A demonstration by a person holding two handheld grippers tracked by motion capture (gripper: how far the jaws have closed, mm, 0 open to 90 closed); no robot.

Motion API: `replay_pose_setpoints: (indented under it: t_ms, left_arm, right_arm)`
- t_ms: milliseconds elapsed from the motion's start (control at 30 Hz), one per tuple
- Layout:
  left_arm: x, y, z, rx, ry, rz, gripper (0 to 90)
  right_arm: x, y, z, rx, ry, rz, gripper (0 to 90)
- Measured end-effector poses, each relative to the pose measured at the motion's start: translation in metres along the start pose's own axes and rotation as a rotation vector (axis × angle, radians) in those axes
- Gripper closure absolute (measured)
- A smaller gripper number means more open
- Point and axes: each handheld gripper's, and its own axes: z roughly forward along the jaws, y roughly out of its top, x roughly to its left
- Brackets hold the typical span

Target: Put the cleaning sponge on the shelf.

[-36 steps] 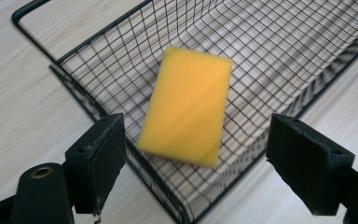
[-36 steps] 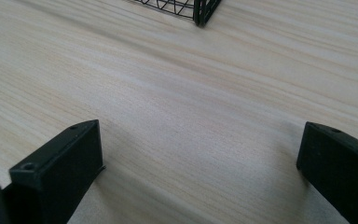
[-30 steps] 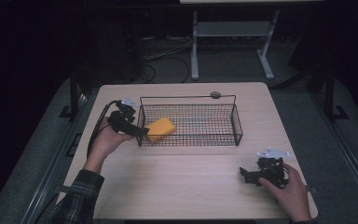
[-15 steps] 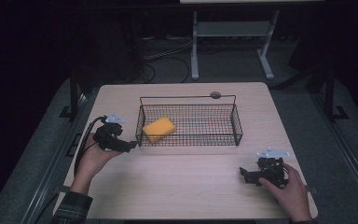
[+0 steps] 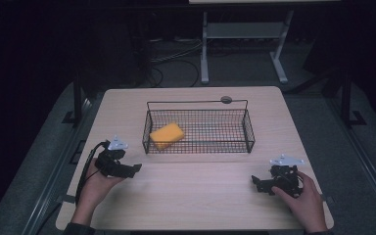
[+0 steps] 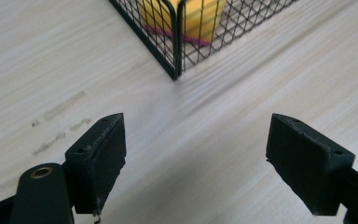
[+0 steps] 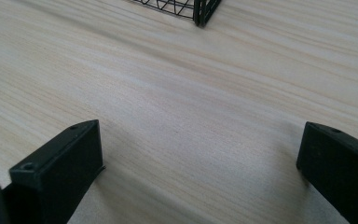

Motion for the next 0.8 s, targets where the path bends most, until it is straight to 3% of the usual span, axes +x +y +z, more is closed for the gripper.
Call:
replay_pose_setpoints:
  t_ms: [333,700,800]
  left_arm:
    - [-0.018,-0.027,0.014,0.018,-0.014,-0.002,19.2]
    - [-0.022,-0.042,0.023,0.057,-0.017,-0.009,19.1]
    - [-0.022,-0.043,0.024,0.047,-0.020,-0.019,18.4]
  right_arm:
    - [0.000,0.000,0.000,0.000,0.000,0.000,0.0]
    - [0.000,0.000,0.000,0.000,0.000,0.000,0.0]
    - [0.000,0.000,0.000,0.000,0.000,0.000,0.0]
